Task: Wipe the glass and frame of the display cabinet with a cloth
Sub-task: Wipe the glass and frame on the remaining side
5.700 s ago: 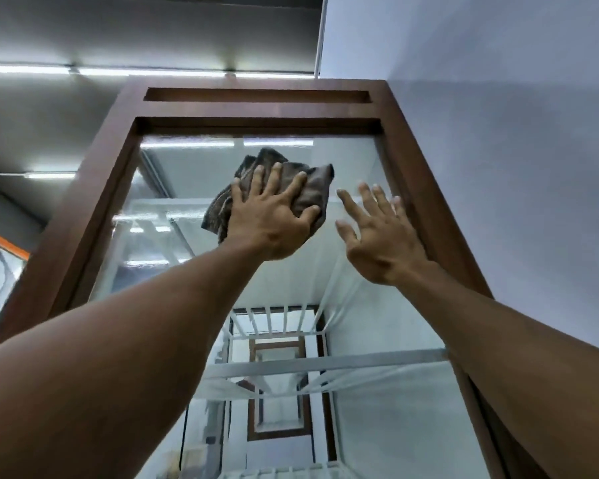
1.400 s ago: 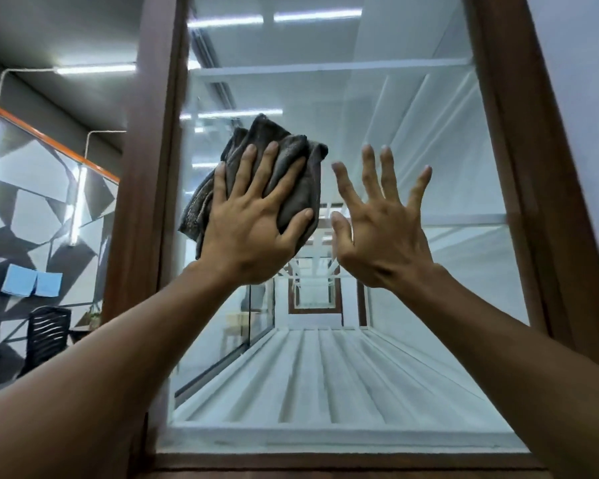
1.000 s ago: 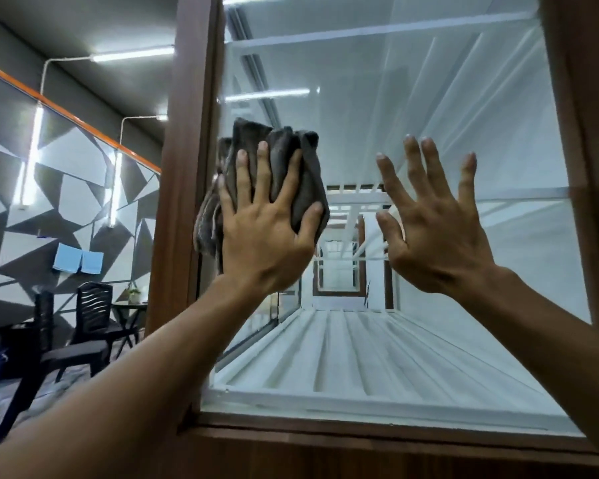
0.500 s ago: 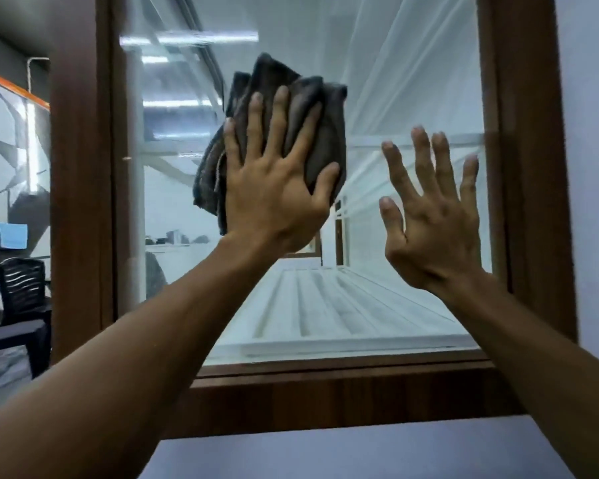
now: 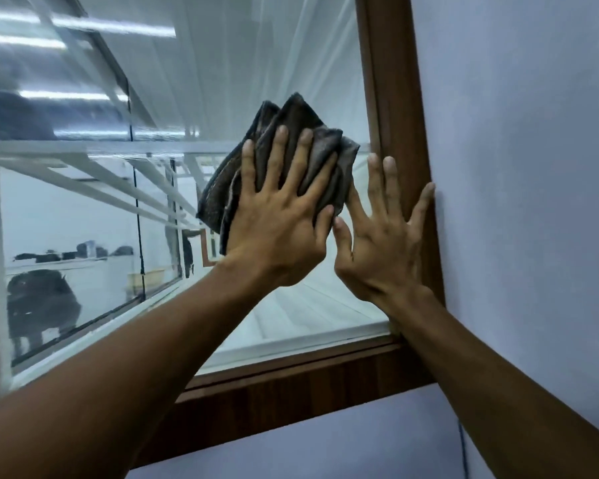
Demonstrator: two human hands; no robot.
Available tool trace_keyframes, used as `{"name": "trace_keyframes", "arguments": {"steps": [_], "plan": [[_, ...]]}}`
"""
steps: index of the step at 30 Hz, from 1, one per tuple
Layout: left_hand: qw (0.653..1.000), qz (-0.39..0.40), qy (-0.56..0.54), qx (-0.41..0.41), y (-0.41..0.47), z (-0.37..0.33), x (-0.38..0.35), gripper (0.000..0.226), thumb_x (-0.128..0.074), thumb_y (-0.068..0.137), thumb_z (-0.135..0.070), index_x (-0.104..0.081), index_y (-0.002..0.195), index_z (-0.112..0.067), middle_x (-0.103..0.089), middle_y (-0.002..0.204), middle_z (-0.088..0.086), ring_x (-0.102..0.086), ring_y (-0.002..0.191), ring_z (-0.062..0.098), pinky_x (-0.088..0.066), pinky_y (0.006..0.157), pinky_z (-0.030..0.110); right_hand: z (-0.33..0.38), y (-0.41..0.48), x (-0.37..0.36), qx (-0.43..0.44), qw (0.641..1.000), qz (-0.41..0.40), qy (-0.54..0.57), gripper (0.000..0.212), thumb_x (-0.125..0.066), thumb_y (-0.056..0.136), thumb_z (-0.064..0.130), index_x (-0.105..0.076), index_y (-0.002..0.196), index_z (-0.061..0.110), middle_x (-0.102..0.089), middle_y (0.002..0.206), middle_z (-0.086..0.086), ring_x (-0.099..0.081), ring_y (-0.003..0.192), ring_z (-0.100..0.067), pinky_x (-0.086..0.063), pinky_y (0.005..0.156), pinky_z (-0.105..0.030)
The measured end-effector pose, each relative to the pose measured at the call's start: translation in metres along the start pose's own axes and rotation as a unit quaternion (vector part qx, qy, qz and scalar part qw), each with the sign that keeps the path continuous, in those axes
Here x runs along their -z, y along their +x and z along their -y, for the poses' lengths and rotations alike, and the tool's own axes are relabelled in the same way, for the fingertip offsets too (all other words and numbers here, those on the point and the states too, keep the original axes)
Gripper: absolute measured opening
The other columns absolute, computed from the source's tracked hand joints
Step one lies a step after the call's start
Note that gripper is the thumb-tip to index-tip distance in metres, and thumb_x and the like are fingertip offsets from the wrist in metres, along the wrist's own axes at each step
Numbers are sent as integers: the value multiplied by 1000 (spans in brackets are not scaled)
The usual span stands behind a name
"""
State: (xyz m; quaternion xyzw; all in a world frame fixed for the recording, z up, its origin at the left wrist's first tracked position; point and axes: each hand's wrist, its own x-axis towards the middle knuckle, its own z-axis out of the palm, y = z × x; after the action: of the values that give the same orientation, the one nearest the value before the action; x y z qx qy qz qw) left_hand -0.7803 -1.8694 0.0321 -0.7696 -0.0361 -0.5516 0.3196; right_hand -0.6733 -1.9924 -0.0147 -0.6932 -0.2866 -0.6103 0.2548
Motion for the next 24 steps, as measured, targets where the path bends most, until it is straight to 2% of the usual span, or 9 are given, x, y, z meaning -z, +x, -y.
{"name": "trace_keyframes", "arguments": {"steps": [9, 15, 19, 24], "plan": [[1000, 0, -13, -20, -29, 21, 7, 73, -28, 103, -60, -17, 167, -28, -7, 176, 8, 3, 162, 33, 1, 128, 61, 8, -5, 1, 8, 1000, 7, 9, 70, -31, 99, 40, -19, 165, 20, -5, 172, -15, 3, 160, -28, 6, 120, -73], [1000, -16, 3, 19, -64, 55, 17, 73, -35, 102, -61, -24, 166, -29, -11, 175, 7, -2, 162, 32, -3, 128, 60, 53, -6, -5, 75, 992, 14, 104, 72, -32, 99, 34, -13, 164, 10, -3, 172, -17, 3, 160, -30, 2, 124, -66], [998, -18, 10, 62, -82, 81, 26, 73, -36, 101, -61, -25, 166, -28, -12, 175, 7, -3, 162, 31, -2, 129, 59, 75, -3, -5, 62, 992, 8, 109, 75, -33, 97, 35, -11, 165, 12, -1, 171, -22, 4, 159, -35, 2, 123, -69], [994, -30, 20, 108, -105, 115, 36, 73, -38, 101, -60, -26, 166, -28, -12, 175, 7, -3, 162, 32, -1, 129, 59, 120, -1, -3, 155, 981, 8, 112, 73, -36, 96, 35, -17, 165, 19, -3, 170, -23, 1, 159, -38, 0, 123, -69]]}}
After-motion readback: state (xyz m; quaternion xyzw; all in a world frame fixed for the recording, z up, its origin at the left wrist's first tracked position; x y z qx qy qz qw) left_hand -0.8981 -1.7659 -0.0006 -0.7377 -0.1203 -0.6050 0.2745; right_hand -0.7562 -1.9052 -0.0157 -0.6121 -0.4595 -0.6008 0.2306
